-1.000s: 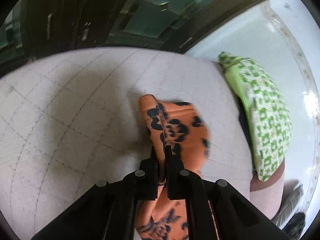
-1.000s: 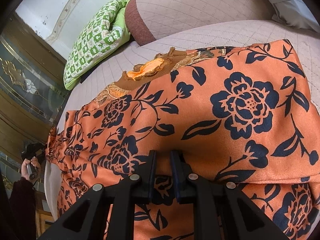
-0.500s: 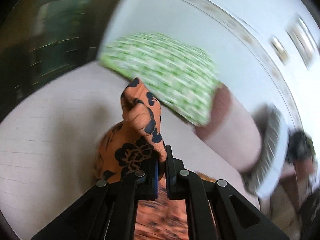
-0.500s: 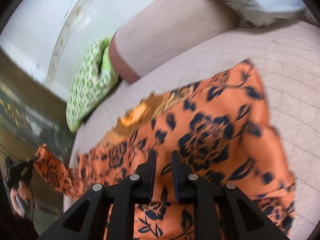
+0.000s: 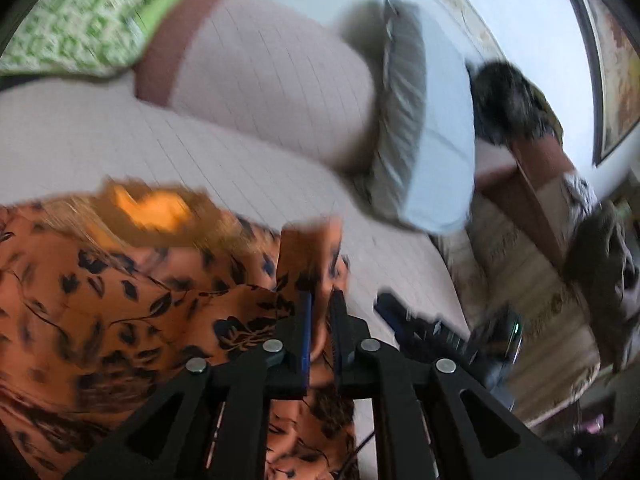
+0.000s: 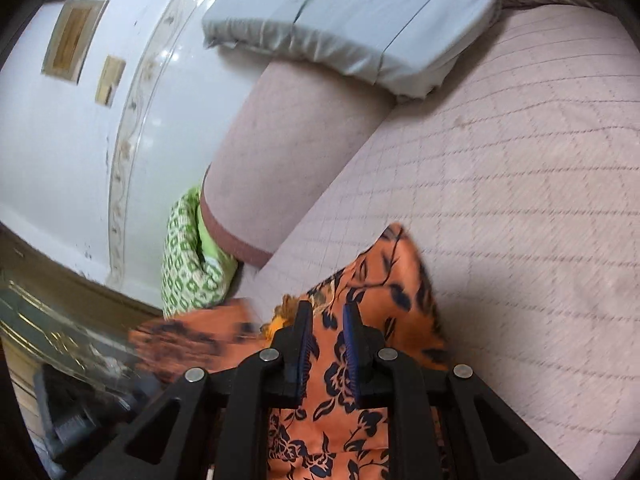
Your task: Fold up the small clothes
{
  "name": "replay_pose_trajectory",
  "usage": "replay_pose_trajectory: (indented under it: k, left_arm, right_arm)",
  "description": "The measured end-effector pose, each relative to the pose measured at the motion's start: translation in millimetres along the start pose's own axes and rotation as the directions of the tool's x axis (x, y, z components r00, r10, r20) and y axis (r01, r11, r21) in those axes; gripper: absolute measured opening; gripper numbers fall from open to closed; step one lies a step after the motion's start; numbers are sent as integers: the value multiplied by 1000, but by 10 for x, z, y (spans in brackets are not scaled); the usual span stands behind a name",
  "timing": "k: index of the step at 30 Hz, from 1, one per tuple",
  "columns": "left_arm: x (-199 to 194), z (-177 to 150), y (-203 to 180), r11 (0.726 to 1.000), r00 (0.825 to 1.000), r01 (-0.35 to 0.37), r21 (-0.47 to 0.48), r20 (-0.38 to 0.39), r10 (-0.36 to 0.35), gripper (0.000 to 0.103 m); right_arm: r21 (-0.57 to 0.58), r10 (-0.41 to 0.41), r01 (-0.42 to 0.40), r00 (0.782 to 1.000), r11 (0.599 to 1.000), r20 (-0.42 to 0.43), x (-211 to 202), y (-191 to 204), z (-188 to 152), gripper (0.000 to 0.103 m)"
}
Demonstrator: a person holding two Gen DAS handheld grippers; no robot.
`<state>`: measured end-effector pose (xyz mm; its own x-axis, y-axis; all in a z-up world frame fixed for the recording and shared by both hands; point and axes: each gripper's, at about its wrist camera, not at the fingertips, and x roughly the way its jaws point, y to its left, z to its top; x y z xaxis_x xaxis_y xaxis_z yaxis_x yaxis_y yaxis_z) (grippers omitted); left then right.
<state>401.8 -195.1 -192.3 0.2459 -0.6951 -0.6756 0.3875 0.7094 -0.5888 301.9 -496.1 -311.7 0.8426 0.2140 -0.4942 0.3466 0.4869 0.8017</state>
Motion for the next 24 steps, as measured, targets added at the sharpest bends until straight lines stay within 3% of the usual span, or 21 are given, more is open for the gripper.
replay_pose_trajectory:
  k: [1, 2, 4, 6, 9, 14, 17, 18, 19, 21, 23, 24]
  left_arm:
    - [-16, -40, 37, 1000, 1000, 10, -2, 5, -10, 23]
    - [-71, -36, 108, 1000, 1000, 5, -10, 21, -4, 41]
    - [-336, -80, 352, 998, 992, -35, -52, 119, 41, 62]
    - [-578, -87, 626, 991, 972, -92, -99, 206, 110, 66]
    - [-842, -190, 1089, 958, 930, -221, -182, 256, 263, 66]
    - [-993, -406, 1752, 888, 874, -321, -330, 257, 412, 66]
    - [-929, -432, 2095, 857, 868, -355, -374, 208, 451, 66]
    - [-944, -436, 2154, 848, 863, -373, -376, 195, 466, 66]
    - [-952, -457, 2193, 841, 856, -392, -373, 188, 482, 66]
    - [-969, -438, 2245, 820, 830, -452, -350, 172, 531, 66]
    - [-965, -443, 2326, 784, 798, -522, -335, 132, 588, 66]
    - [-967, -459, 2389, 774, 793, -540, -332, 110, 600, 66]
  right_arm:
    - [11, 4, -4, 1000, 1000, 1, -16, -22, 29, 23]
    - [25, 12, -12, 1000, 1000, -2, -26, -49, 58, 29]
    - [51, 34, -33, 999, 998, -13, -22, -69, 65, 80]
    - [81, 48, -47, 999, 996, -4, -7, -72, 26, 81]
    - [34, 7, -4, 996, 999, -84, 145, 7, -34, 81]
    - [-36, -99, 95, 982, 995, -159, 310, -15, -101, 71]
    - [-91, -163, 148, 971, 985, -178, 407, -18, -147, 62]
    - [-125, -196, 175, 963, 977, -185, 464, -5, -178, 55]
    - [-158, -228, 200, 955, 967, -189, 519, 9, -210, 42]
    - [-240, -295, 248, 937, 939, -185, 622, 57, -283, 27]
    - [-309, -339, 281, 928, 909, -153, 663, 155, -354, 19]
    - [-344, -354, 295, 927, 892, -122, 649, 229, -380, 14]
